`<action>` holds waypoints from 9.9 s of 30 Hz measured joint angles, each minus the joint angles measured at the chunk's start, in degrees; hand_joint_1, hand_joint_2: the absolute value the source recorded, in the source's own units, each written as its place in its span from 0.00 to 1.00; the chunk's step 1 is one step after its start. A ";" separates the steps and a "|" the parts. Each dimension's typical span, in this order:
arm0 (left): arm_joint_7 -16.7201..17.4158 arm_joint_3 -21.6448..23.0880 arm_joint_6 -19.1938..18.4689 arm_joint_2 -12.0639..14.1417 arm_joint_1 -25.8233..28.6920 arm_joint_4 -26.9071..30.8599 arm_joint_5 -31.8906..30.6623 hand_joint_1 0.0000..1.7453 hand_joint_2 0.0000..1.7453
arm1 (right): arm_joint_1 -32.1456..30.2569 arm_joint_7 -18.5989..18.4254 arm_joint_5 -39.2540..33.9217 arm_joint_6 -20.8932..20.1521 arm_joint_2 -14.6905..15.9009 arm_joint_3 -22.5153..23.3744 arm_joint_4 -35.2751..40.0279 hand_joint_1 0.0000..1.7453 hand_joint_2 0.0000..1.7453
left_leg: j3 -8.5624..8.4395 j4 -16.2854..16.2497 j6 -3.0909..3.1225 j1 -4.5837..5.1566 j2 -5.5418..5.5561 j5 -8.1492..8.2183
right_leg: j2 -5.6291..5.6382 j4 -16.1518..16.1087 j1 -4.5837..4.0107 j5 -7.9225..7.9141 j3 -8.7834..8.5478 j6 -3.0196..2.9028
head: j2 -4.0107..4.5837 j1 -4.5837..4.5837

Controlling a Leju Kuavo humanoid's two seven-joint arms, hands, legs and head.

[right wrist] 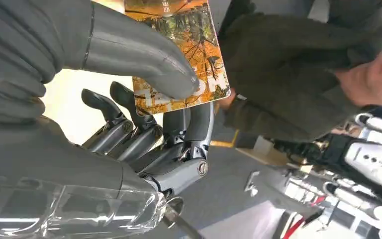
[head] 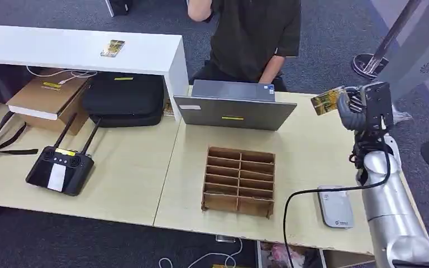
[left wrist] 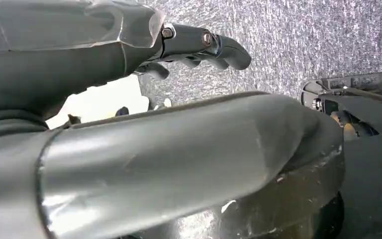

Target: Pass the card to the sensor for recognition and then transmit it.

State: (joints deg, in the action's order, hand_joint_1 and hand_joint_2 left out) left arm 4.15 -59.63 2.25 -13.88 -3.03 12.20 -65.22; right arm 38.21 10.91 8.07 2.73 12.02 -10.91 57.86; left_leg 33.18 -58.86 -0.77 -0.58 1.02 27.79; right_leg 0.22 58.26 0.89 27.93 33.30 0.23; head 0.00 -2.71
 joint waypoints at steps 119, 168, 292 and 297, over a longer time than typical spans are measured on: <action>-1.66 0.44 -1.68 0.83 0.86 -0.11 -2.56 0.00 0.00 | -27.24 -12.20 35.21 4.37 1.53 13.27 14.43 1.00 1.00 | -0.02 0.02 0.08 0.01 -0.08 0.06 | 0.05 0.01 0.01 0.01 -0.01 0.01 | 0.00 0.00; -1.55 -2.25 -2.73 -0.81 -0.73 -0.11 0.17 0.00 0.00 | -43.18 -27.04 36.65 -1.68 -7.58 13.62 36.59 1.00 1.00 | -0.04 0.02 0.06 -0.01 -0.08 0.05 | 0.08 0.02 -0.01 0.02 -0.03 0.01 | 0.00 -0.02; 0.24 6.23 -2.30 -2.78 -4.15 -0.09 -1.84 0.00 0.00 | 5.96 -13.77 46.73 10.60 -24.69 -7.47 2.51 0.00 1.00 | 0.03 0.01 -0.10 0.03 -0.05 -0.23 | 0.12 0.22 0.03 -0.13 0.16 -0.08 | 0.00 0.00; 0.42 6.54 -2.25 -2.78 -4.16 -0.09 -1.77 0.00 0.00 | 5.12 -13.77 47.15 10.10 -24.04 -7.14 3.41 0.00 1.00 | 0.03 0.01 -0.10 0.03 -0.05 -0.23 | 0.12 0.21 0.03 -0.13 0.16 -0.08 | 0.00 -0.02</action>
State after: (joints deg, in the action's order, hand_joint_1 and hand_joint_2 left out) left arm 4.57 -53.09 0.00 -16.66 -7.19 12.11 -66.99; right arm 43.33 -2.86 55.21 12.83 -12.02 -18.05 61.27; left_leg 33.20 -58.85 -0.87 -0.55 0.97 27.57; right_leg 0.34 58.47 0.92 27.80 33.46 0.15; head 0.00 -2.73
